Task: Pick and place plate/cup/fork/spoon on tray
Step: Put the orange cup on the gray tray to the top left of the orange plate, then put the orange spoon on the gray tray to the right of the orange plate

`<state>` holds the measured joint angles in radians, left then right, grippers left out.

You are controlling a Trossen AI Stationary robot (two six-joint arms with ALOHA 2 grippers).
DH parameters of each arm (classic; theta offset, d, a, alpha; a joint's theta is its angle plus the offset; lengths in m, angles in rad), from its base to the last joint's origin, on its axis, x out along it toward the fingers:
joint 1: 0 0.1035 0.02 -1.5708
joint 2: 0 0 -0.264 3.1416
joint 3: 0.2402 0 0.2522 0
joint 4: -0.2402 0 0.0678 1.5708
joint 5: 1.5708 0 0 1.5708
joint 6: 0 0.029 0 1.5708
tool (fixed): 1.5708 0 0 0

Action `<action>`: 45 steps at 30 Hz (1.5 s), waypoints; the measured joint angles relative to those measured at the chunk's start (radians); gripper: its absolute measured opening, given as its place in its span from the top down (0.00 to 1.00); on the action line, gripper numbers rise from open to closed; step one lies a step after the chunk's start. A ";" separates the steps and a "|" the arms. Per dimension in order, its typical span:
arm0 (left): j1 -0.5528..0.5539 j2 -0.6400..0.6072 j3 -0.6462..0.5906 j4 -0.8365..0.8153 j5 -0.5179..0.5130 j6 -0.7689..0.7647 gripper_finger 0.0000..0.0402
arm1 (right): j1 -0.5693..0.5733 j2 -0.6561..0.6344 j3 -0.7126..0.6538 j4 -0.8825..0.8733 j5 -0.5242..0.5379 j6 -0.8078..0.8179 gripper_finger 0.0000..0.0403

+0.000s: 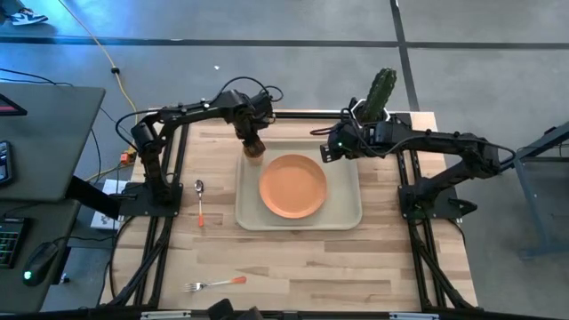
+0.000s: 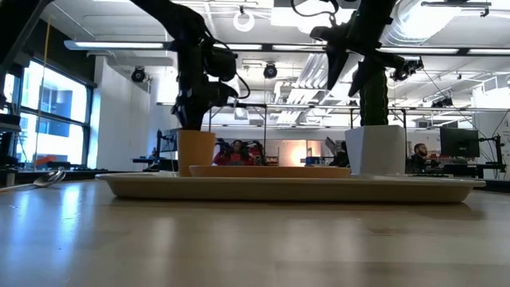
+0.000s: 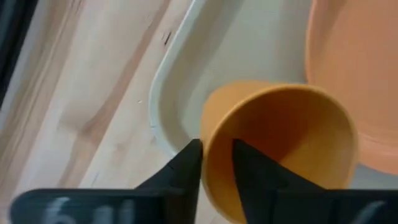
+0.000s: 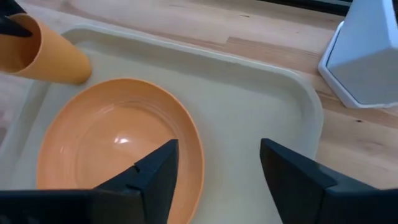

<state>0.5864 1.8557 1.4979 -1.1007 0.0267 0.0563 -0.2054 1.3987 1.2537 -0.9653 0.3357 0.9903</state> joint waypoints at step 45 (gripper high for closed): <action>0.009 -0.602 -0.745 0.011 -0.120 -0.761 0.53 | -0.164 0.017 -0.306 0.435 -0.421 -0.313 0.34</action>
<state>0.5955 1.2533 0.7528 -1.0892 -0.0932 -0.7052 -0.3691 1.4156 0.9475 -0.5305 -0.0856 0.6768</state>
